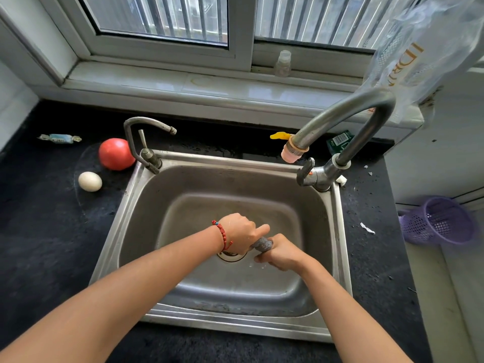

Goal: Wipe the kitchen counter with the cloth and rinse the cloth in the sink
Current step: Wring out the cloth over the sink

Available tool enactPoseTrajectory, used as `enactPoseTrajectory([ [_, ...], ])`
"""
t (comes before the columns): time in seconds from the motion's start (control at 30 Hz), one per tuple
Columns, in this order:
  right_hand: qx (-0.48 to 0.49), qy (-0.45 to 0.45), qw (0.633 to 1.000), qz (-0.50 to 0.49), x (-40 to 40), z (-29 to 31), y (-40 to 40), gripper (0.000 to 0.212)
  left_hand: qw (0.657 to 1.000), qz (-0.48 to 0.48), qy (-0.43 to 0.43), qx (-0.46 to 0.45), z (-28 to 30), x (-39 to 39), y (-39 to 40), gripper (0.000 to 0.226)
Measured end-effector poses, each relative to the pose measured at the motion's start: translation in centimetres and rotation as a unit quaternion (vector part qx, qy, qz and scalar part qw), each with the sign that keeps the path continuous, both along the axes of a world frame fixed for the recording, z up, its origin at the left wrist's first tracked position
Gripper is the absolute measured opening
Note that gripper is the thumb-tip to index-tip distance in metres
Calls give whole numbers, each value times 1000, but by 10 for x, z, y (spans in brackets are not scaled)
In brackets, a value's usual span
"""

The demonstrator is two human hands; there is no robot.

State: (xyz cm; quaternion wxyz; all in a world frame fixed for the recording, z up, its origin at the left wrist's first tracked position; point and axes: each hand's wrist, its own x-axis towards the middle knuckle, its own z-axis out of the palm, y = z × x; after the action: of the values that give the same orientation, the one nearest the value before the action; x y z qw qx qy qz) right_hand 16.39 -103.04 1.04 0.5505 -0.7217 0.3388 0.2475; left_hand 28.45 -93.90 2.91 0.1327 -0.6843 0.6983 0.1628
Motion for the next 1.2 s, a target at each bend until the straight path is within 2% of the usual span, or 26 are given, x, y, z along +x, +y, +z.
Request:
enactPoseTrajectory([
  [0.07, -91, -9, 994, 54, 4, 7, -6, 17, 999, 41, 11, -21, -1, -1, 3, 36],
  [0.13, -227, -23, 969, 93, 5, 16, -8, 21, 992, 115, 29, -51, -3, -3, 7, 35],
  [0.2, -292, -72, 951, 75, 4, 20, -7, 28, 968, 221, 79, -83, -5, -5, 14, 30],
  [0.27, -237, -153, 959, -14, 0, 20, -8, 50, 924, 335, 152, -104, -7, -10, 21, 27],
  [0.33, -138, -197, 959, -150, -4, 19, -7, 62, 860, 446, 218, -118, -8, -15, 27, 27],
  [0.4, -42, -171, 941, -289, -3, 20, -2, 49, 792, 532, 267, -133, -8, -21, 31, 27],
  [0.43, -4, -145, 932, -333, -1, 21, 2, 43, 770, 558, 276, -140, -7, -24, 32, 27],
  [0.5, 13, -117, 933, -342, 4, 20, 11, 37, 754, 572, 279, -163, -5, -33, 34, 28],
  [0.6, -19, -143, 922, -358, 14, 22, 17, 27, 754, 545, 304, -205, -3, -45, 38, 38],
  [0.7, -4, -201, 902, -382, 17, 29, 14, 20, 707, 563, 368, -216, 2, -42, 43, 28],
  [0.73, -2, -218, 898, -382, 16, 30, 13, 20, 681, 567, 416, -203, 5, -39, 45, 24],
  [0.8, 24, -242, 884, -399, 14, 35, 10, 28, 595, 563, 549, -162, 14, -33, 50, 13],
  [0.83, 47, -251, 875, -411, 13, 38, 11, 30, 552, 559, 602, -140, 15, -30, 52, 15],
  [0.9, 94, -269, 856, -430, 14, 44, 12, 31, 473, 549, 679, -113, 16, -28, 55, 22],
  [0.97, 137, -285, 837, -447, 16, 50, 15, 31, 415, 533, 730, -104, 19, -25, 56, 12],
  [1.0, 155, -293, 832, -445, 16, 53, 17, 30, 404, 517, 748, -102, 20, -23, 57, 12],
  [1.03, 166, -302, 833, -432, 15, 55, 17, 29, 407, 499, 759, -102, 19, -20, 58, 13],
  [1.1, 158, -323, 850, -385, 13, 60, 17, 24, 454, 468, 751, -105, 20, -16, 56, 26],
  [1.13, 133, -331, 864, -355, 13, 64, 16, 22, 481, 461, 738, -110, 21, -15, 55, 32],
  [1.2, 52, -336, 896, -285, 13, 70, 16, 20, 510, 470, 706, -143, 26, -14, 48, 33],
])
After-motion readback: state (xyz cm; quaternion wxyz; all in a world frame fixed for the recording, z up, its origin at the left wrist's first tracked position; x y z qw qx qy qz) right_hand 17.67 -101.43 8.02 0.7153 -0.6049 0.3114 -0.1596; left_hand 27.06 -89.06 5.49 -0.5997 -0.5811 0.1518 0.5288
